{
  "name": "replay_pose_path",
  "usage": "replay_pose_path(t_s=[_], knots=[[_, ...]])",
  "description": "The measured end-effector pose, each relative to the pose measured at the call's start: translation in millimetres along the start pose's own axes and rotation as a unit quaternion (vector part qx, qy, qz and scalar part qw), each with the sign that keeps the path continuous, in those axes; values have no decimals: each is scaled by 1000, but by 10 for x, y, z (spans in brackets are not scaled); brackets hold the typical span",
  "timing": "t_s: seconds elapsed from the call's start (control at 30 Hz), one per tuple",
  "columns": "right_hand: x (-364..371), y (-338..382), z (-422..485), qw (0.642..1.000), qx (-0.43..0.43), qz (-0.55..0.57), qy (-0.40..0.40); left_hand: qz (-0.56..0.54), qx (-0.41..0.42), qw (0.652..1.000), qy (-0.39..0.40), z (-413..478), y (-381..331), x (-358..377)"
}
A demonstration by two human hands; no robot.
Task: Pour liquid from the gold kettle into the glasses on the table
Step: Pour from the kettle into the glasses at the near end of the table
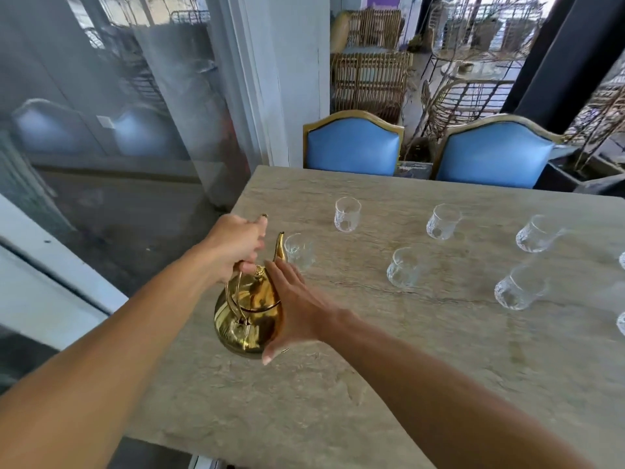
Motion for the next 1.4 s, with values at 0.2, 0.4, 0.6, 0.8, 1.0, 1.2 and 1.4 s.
replay_pose_path(t_s=[0.2,0.4,0.6,0.8,1.0,1.2,1.4], knots=[[64,-178,-120,999,-32,-36,-10,-2,-14,1000,-5,120,20,166],[195,-330,-122,996,-47,-75,-7,-4,-36,999,14,246,99,241],[258,-414,-59,997,-51,-50,-41,9,-37,999,25,356,136,283],[209,-485,45,997,-57,-37,-42,4,-48,999,22,564,168,273],[277,-556,101,998,-52,-34,-17,26,-86,995,38,754,242,349],[324,-621,155,999,-50,-22,1,43,-112,992,40,893,278,387],[322,-651,201,999,-51,-8,0,63,-137,987,47,985,268,438]])
Point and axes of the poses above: each hand's wrist, its own z-axis towards the middle knuckle, its own x-axis out of the palm, y = z × x, the point moved 7 cm from there along z, towards the middle knuckle, and after that the axes turned 4 degrees about y, right-handed, at the moved point
